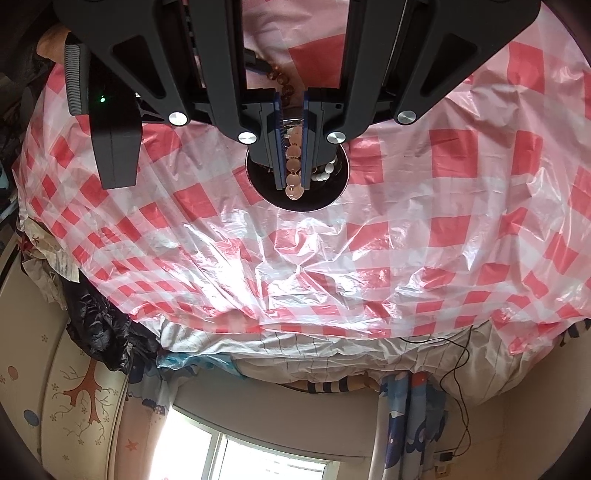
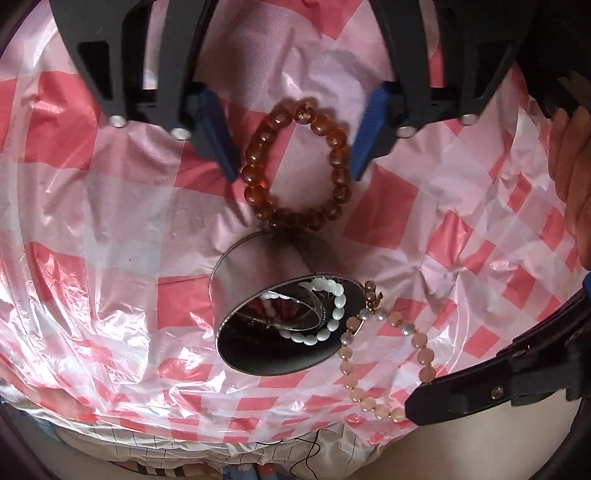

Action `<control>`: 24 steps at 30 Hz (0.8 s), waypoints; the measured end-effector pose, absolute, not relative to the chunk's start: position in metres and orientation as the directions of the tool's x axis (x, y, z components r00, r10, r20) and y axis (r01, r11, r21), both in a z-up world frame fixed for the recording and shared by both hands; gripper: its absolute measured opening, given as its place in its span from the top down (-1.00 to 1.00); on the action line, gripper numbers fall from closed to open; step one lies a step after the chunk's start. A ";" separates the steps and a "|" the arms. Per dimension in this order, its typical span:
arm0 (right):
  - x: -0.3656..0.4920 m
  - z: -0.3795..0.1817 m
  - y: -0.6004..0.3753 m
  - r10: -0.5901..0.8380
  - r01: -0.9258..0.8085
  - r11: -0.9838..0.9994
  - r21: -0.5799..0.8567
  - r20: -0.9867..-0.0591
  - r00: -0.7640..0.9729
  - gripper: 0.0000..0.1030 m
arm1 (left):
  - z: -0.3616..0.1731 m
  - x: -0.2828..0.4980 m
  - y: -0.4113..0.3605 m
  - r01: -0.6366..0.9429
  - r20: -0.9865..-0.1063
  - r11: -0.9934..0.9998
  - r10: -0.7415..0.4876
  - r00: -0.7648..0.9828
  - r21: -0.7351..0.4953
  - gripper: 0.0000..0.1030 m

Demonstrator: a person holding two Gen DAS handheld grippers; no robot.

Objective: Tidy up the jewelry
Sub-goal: 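Lower the pink bracelet into the tin with the left tool while the right tool drops the amber bracelet in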

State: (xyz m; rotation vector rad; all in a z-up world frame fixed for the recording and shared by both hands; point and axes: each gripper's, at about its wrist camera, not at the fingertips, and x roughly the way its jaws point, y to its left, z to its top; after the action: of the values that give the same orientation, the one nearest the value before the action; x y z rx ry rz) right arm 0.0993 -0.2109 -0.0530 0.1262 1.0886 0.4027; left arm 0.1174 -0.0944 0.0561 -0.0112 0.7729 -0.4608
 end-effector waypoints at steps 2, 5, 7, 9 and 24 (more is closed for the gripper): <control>0.105 -0.057 -0.222 0.460 -0.232 0.887 0.399 -0.805 0.376 0.69 | 0.056 0.118 -0.094 0.396 -0.671 0.901 -0.404 0.622 -0.176 0.86; 0.113 -0.067 -0.245 0.617 -0.146 0.780 0.609 -0.708 0.344 0.76 | 0.055 0.118 -0.096 0.395 -0.673 0.902 -0.402 0.621 -0.174 0.86; 0.114 -0.073 -0.260 0.692 -0.096 0.700 0.708 -0.638 0.338 0.76 | 0.054 0.119 -0.096 0.396 -0.675 0.902 -0.401 0.620 -0.173 0.86; 0.114 -0.073 -0.268 0.758 -0.085 0.611 0.787 -0.550 0.350 0.76 | 0.052 0.119 -0.097 0.397 -0.676 0.902 -0.401 0.618 -0.172 0.86; 0.112 -0.036 -0.313 0.887 -0.186 0.093 0.978 0.003 0.462 0.76 | 0.049 0.124 -0.097 0.389 -0.674 0.897 -0.420 0.607 -0.208 0.86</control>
State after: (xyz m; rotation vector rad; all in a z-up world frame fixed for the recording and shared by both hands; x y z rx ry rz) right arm 0.1121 -0.3129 -0.0360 1.2173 0.7348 0.9124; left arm 0.1244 -0.0968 0.0488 -0.0412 0.7899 -0.4677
